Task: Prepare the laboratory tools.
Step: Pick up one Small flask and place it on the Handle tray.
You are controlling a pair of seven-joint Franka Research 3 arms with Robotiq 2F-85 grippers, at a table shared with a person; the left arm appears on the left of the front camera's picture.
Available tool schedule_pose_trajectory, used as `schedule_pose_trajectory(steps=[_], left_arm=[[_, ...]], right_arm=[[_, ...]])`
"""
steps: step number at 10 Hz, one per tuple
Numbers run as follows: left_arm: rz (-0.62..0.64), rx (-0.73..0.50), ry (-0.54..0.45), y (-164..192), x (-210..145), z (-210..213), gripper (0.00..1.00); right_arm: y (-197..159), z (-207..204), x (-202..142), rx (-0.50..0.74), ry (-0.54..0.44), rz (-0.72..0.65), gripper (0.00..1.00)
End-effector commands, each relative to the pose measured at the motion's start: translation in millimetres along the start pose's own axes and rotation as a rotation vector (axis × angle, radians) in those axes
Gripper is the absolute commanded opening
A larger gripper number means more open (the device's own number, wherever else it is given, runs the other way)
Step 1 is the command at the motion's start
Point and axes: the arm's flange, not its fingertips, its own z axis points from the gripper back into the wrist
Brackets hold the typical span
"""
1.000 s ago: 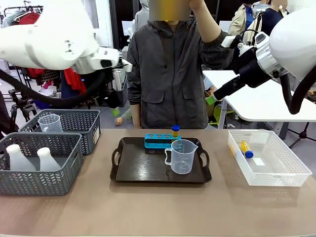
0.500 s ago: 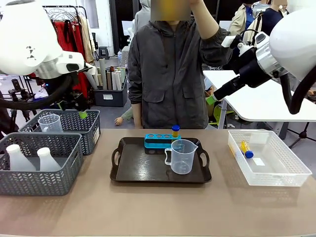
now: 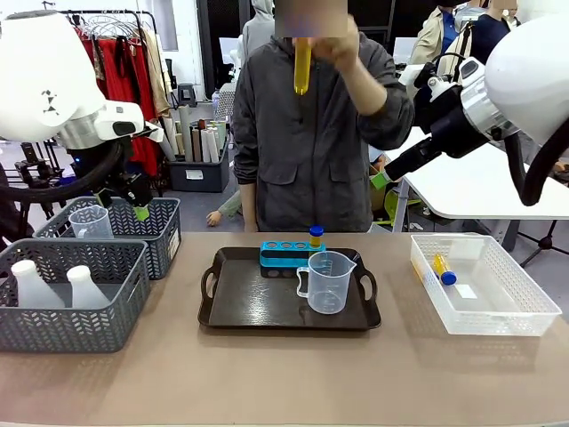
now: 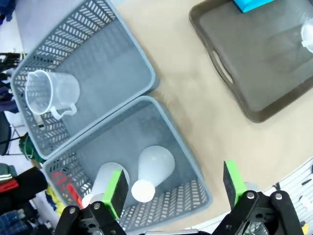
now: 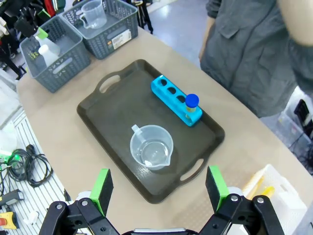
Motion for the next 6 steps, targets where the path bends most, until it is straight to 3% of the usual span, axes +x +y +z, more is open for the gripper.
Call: schedule_pose_trajectory(steps=[1,2,3,6], left_arm=[[-0.008,0.011,-0.008,2.0,-2.0,4.5,1.00],[0.000,0.000,0.000,0.0,0.0,0.0,1.00],[0.027,0.007,0.070,15.3,-2.8,-13.6,1.00],[0.198,0.051,0.087,61.3,-41.6,-18.2,1.00]], right_arm=[[0.4,0.4,0.9,0.008,-0.007,-0.007,1.00],[0.4,0.4,0.9,0.008,-0.007,-0.007,1.00],[0.4,0.4,0.9,0.008,-0.007,-0.007,1.00],[0.4,0.4,0.9,0.008,-0.007,-0.007,1.00]])
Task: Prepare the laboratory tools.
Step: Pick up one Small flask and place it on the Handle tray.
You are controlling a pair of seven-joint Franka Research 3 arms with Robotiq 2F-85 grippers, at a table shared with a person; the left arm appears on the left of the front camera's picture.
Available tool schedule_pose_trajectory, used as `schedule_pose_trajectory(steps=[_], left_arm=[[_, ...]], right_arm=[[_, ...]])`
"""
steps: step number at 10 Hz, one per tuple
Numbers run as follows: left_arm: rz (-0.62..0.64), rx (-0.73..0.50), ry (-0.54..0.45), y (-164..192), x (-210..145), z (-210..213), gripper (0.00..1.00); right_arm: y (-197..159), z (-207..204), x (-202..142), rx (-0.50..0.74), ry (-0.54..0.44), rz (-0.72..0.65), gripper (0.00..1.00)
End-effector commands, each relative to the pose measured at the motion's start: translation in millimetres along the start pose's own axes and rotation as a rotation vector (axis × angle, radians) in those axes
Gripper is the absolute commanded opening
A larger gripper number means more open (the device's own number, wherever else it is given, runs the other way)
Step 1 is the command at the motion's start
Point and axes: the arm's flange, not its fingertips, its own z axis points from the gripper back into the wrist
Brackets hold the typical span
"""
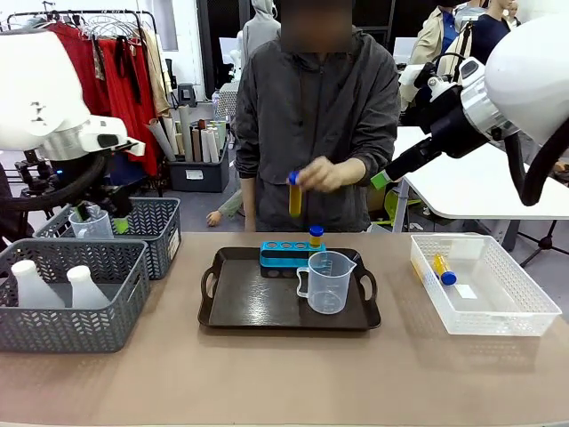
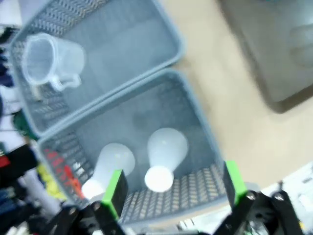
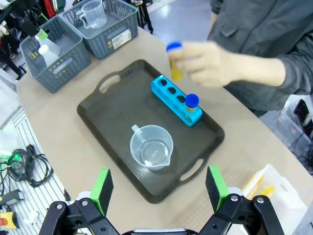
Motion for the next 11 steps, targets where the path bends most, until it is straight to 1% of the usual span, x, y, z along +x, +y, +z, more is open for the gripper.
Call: schedule_pose_trajectory(steps=[1,3,4,5,6,7,8,9,11], left_arm=[[0.158,0.082,-0.013,35.1,-27.5,7.0,1.00],[0.245,0.074,-0.005,72.4,-48.1,-0.3,1.00],[0.274,0.046,0.014,88.7,-54.4,-4.1,1.00],[0.309,0.035,0.054,102.4,-60.0,-8.7,1.00],[0.314,0.017,0.092,113.7,-66.4,-14.9,1.00],[0.314,0.017,0.100,124.2,-68.9,-21.7,1.00],[0.322,-0.019,0.097,133.2,-71.3,-30.5,1.00],[0.330,-0.027,0.115,139.4,-74.0,-39.8,1.00],[0.334,-0.040,0.136,141.3,-76.8,-57.7,1.00]], right_arm=[[0.4,0.4,0.9,0.008,-0.007,-0.007,1.00],[0.4,0.4,0.9,0.008,-0.007,-0.007,1.00],[0.4,0.4,0.9,0.008,-0.007,-0.007,1.00],[0.4,0.4,0.9,0.008,-0.007,-0.007,1.00],[0.4,0.4,0.9,0.008,-0.007,-0.007,1.00],[0.4,0.4,0.9,0.008,-0.007,-0.007,1.00],[0.4,0.4,0.9,0.008,-0.007,-0.007,1.00],[0.4,0.4,0.9,0.008,-0.007,-0.007,1.00],[0.4,0.4,0.9,0.008,-0.007,-0.007,1.00]])
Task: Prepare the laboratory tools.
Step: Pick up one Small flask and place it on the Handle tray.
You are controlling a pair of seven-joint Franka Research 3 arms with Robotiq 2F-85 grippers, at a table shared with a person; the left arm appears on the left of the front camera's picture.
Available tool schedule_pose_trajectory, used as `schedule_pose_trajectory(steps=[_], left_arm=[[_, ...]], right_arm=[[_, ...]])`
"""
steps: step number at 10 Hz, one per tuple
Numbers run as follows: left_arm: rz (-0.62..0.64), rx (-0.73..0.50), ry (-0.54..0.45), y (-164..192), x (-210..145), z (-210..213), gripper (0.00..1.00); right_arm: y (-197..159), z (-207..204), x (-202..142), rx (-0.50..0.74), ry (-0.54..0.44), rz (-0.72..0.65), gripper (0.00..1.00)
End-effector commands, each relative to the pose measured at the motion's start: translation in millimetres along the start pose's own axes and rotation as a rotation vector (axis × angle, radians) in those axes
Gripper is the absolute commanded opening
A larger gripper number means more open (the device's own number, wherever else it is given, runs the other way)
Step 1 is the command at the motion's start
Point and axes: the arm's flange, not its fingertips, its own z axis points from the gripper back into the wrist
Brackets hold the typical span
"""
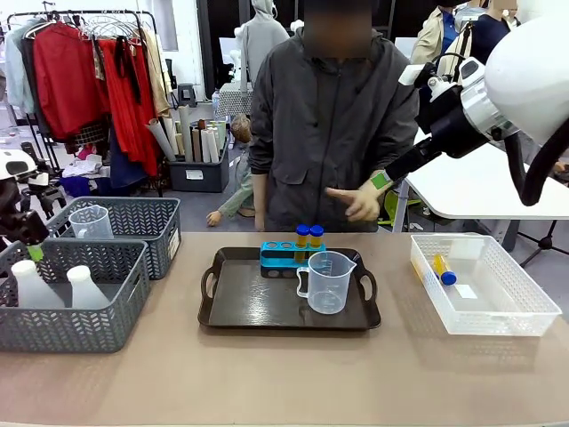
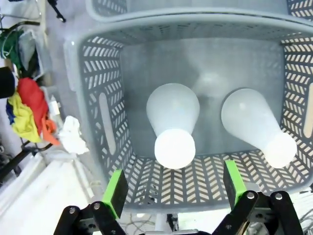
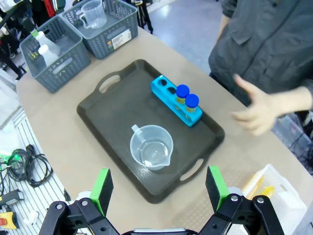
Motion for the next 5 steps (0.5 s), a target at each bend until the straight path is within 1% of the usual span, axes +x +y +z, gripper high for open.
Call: schedule_pose_trajectory(steps=[1,3,5], left_arm=[[-0.017,-0.019,0.003,4.1,4.9,-10.0,1.00],[-0.022,-0.032,0.026,-0.1,7.6,-23.5,1.00],[-0.022,-0.018,0.036,-0.5,8.5,-29.7,1.00]], right_arm=[[0.5,0.4,0.9,0.008,-0.007,-0.007,1.00],[0.5,0.4,0.9,0.008,-0.007,-0.007,1.00],[0.5,0.4,0.9,0.008,-0.007,-0.007,1.00]])
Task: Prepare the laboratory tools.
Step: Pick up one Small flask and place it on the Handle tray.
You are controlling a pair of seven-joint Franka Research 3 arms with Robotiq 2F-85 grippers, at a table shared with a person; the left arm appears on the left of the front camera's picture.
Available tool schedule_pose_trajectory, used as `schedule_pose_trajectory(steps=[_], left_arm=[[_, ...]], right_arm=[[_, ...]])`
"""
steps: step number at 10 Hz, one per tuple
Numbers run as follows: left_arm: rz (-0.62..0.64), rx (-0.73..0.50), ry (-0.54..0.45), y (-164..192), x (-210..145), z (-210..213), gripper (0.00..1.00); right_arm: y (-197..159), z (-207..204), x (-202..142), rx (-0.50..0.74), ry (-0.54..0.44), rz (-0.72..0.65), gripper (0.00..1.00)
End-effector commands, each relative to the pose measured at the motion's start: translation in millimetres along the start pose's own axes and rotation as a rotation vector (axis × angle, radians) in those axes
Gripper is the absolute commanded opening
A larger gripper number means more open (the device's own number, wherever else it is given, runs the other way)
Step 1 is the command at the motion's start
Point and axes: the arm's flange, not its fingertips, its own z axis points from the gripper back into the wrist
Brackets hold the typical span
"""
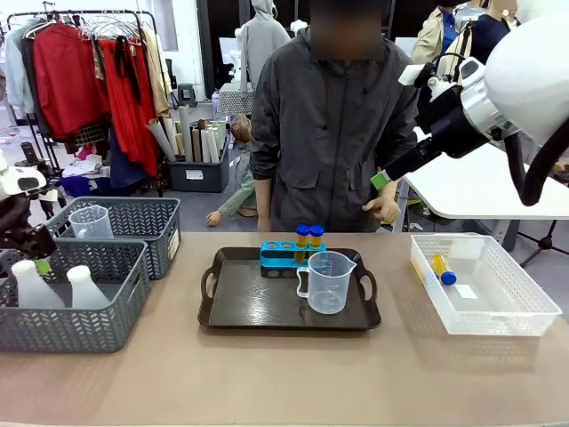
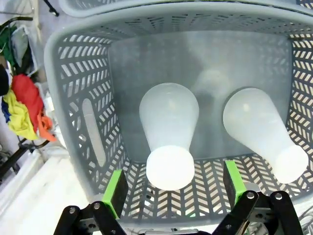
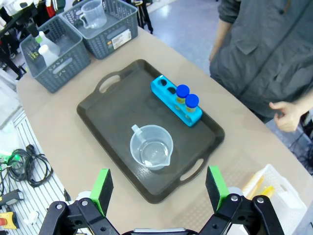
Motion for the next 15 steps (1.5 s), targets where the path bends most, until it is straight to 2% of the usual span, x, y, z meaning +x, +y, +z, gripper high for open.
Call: schedule_pose_trajectory(steps=[1,4,9,10,15], left_arm=[[-0.023,-0.007,-0.022,3.4,2.4,-2.6,1.00],[-0.020,-0.013,-0.023,4.3,5.4,-4.7,1.00],[-0.019,-0.011,-0.007,3.1,6.6,-3.8,0.04],[-0.016,-0.014,-0.005,2.4,6.2,-3.9,0.00],[-0.037,-0.027,-0.043,-7.4,6.7,11.3,0.00]], right_arm=[[0.5,0.4,1.0,0.008,-0.007,-0.007,1.00],[0.5,0.4,1.0,0.008,-0.007,-0.007,1.00],[0.5,0.4,1.0,0.008,-0.007,-0.007,1.00],[0.5,0.4,1.0,0.008,-0.007,-0.007,1.00],[0.5,0.4,1.0,0.008,-0.007,-0.007,1.00]])
